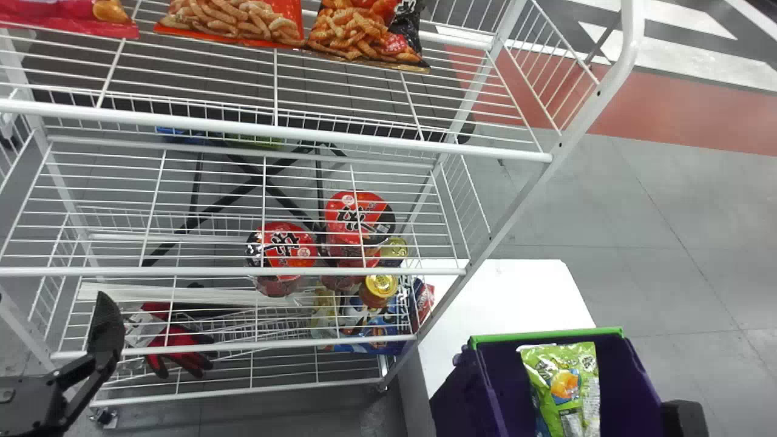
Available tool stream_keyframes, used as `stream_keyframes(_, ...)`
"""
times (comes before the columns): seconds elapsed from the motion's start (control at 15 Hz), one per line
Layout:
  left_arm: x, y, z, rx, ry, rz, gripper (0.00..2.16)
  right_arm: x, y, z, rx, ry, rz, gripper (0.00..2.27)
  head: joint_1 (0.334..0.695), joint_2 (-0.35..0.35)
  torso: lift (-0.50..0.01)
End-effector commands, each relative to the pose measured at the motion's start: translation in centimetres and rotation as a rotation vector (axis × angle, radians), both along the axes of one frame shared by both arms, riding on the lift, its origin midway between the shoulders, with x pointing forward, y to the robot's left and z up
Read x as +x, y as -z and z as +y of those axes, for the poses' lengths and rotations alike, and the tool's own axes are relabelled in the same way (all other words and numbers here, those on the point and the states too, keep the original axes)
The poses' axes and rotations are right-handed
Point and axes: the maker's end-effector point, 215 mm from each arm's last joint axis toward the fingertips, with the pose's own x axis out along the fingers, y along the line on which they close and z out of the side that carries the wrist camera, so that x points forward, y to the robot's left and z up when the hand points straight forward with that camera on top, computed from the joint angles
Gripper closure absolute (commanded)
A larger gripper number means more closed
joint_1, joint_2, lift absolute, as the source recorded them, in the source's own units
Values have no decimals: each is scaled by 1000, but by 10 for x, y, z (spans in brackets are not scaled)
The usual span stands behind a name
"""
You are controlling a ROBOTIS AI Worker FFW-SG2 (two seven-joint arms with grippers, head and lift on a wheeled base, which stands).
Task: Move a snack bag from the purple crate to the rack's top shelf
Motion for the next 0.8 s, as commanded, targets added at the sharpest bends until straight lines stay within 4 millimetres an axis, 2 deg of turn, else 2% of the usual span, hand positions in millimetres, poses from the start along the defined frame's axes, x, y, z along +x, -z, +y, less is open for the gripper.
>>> stream_keyframes(0.0, 0, 1, 1, 3, -2, 3, 113, 0, -1, 0, -1, 3, 0, 1916, 695, -350, -239)
stream_keyframes(0.73, 7, -11, -4, -11, 8, 10, 113, 10, -11, -2, 5, 24, -9, 1916, 695, -350, -195)
